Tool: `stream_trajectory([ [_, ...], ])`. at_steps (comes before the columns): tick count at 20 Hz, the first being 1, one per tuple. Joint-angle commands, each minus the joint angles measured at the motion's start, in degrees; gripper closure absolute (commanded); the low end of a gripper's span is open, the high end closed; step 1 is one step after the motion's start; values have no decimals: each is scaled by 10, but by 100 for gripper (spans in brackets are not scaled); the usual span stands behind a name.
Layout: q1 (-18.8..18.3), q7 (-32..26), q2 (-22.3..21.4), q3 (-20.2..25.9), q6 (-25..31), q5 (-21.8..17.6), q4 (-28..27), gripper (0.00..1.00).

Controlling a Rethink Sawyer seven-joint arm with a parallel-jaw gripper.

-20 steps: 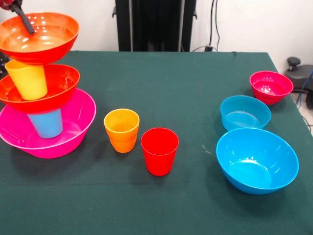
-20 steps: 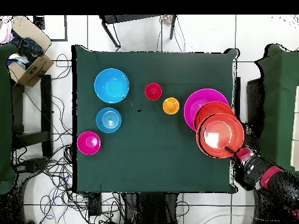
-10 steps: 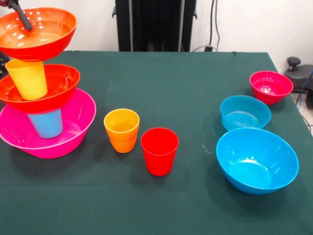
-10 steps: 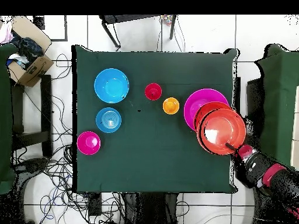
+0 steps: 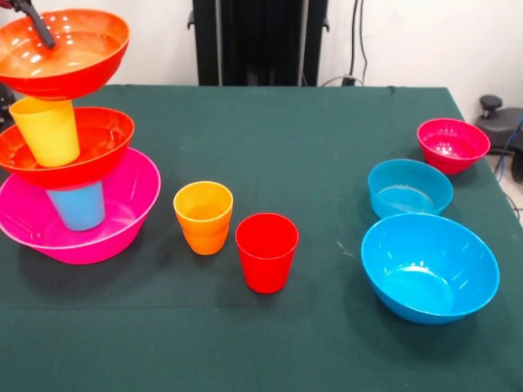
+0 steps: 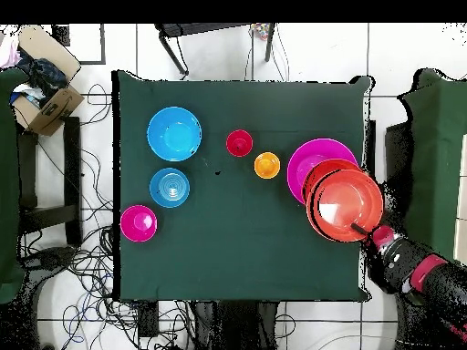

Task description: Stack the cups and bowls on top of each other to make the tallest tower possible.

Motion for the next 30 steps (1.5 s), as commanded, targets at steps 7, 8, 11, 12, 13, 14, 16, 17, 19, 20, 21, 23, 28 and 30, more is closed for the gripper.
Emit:
stream_trajectory([
  [7,16,-135,35,-7,35,-30,-27,100],
  [8,16,-138,36,-6,37,-30,-29,100],
  [11,17,-144,43,-9,38,-33,-35,100],
  [12,18,-145,44,-9,40,-32,-39,100],
  [13,19,-145,44,-9,42,-32,-41,100],
  [14,20,-146,45,-10,44,-32,-43,100],
  [16,22,-143,43,-9,44,-31,-44,100],
  [17,22,-137,41,-8,38,-32,-39,100],
  [19,23,-119,29,-6,21,-36,-24,100],
  [20,24,-107,20,-6,10,-40,-13,100],
  [21,25,-96,8,-5,-2,-46,-2,100],
  [23,37,-71,-22,-10,-31,-68,16,100],
  [28,94,42,-105,-36,-145,-127,86,100],
  [30,133,91,-139,-65,-181,-141,103,100],
])
